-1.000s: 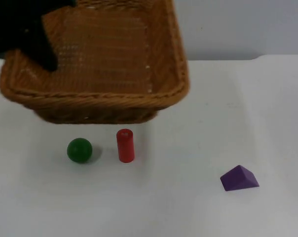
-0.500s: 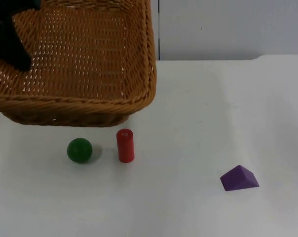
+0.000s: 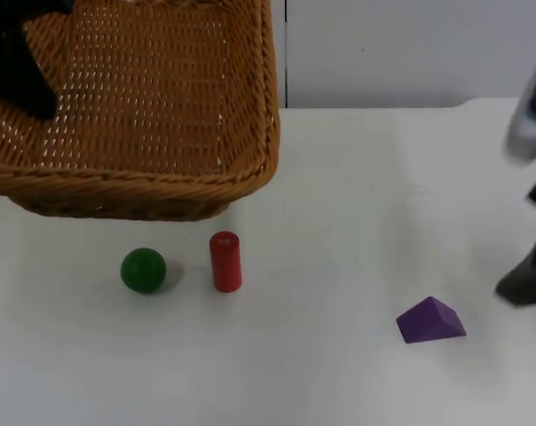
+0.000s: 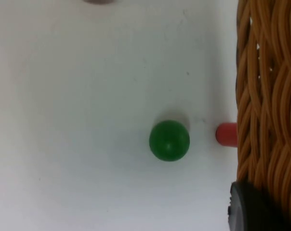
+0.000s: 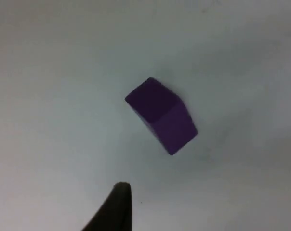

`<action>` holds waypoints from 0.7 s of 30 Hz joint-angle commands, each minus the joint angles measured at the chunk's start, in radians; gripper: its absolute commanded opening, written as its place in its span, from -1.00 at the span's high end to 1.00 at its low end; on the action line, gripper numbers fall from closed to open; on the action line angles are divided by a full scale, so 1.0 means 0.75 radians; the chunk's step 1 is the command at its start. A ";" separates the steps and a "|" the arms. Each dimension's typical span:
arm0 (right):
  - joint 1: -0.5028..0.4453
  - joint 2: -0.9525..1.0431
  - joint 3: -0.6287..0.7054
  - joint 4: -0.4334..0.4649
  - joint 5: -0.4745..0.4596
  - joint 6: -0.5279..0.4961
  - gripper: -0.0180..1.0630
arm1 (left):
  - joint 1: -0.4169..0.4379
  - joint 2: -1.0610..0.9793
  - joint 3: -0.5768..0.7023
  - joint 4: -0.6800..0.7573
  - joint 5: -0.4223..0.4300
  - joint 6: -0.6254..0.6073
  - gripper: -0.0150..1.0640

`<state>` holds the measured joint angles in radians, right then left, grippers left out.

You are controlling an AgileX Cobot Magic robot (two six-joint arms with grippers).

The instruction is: Pick up the basket with the left hand and place the triangular block into the basket with the right hand.

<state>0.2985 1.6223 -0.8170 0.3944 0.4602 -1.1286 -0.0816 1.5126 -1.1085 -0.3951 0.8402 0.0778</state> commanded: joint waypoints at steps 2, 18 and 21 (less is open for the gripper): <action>0.051 0.124 -0.036 -0.038 -0.051 -0.098 -0.96 | 0.004 -0.024 -0.003 -0.037 -0.030 0.004 0.98; 0.158 0.484 -0.466 -0.312 0.310 -0.051 -0.96 | 0.004 -0.024 -0.003 -0.040 -0.020 0.004 0.98; 0.179 0.512 -0.469 -0.315 0.331 -0.051 -0.96 | 0.004 -0.024 -0.003 -0.043 -0.023 0.004 0.98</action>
<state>0.4201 1.9956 -1.1648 0.1715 0.6852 -1.1693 -0.0816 1.5126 -1.1085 -0.3970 0.8402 0.0778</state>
